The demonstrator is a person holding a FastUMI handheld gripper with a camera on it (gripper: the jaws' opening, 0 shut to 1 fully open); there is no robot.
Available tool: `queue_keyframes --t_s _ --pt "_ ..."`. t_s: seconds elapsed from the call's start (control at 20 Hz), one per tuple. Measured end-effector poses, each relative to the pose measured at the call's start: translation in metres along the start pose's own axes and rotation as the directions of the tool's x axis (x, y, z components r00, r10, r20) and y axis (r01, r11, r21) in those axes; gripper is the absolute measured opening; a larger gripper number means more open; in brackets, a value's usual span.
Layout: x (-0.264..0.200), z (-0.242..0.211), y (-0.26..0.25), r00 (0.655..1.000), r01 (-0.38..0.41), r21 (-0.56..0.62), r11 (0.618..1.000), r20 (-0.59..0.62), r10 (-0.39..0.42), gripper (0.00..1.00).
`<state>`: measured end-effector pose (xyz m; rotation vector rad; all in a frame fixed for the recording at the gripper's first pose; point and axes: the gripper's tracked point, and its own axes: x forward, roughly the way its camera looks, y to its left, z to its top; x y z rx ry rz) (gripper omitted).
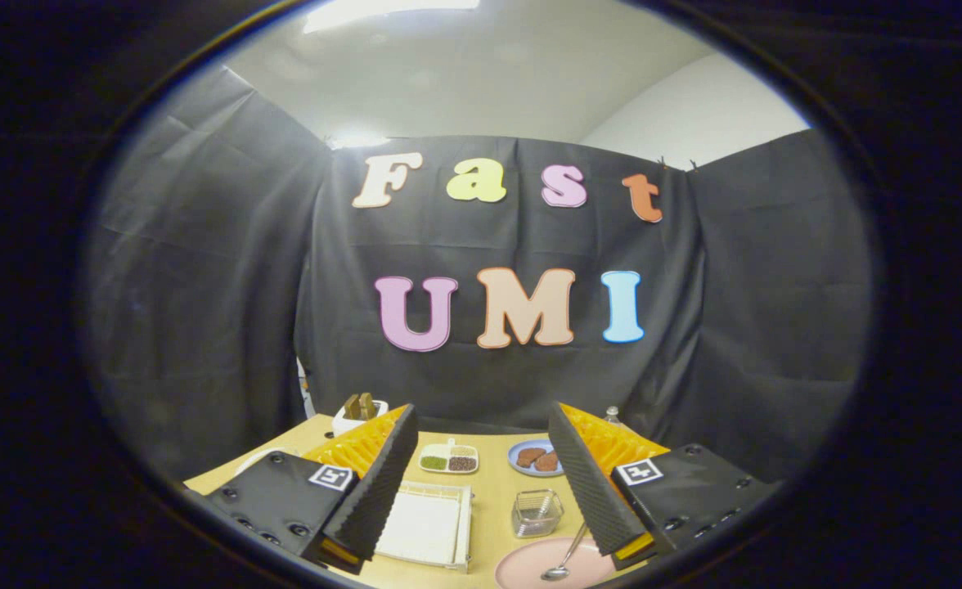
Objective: Take the plate from the dish rack, then take the spoon from the basket and place it into the plate.
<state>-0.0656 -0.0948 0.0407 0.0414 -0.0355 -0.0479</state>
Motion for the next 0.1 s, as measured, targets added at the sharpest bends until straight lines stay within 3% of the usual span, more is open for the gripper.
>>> queue_keyframes --t_s 0.1 --pt "0.0018 0.0017 0.0068 1.0 -0.012 -0.016 1.0 0.004 0.012 0.99"
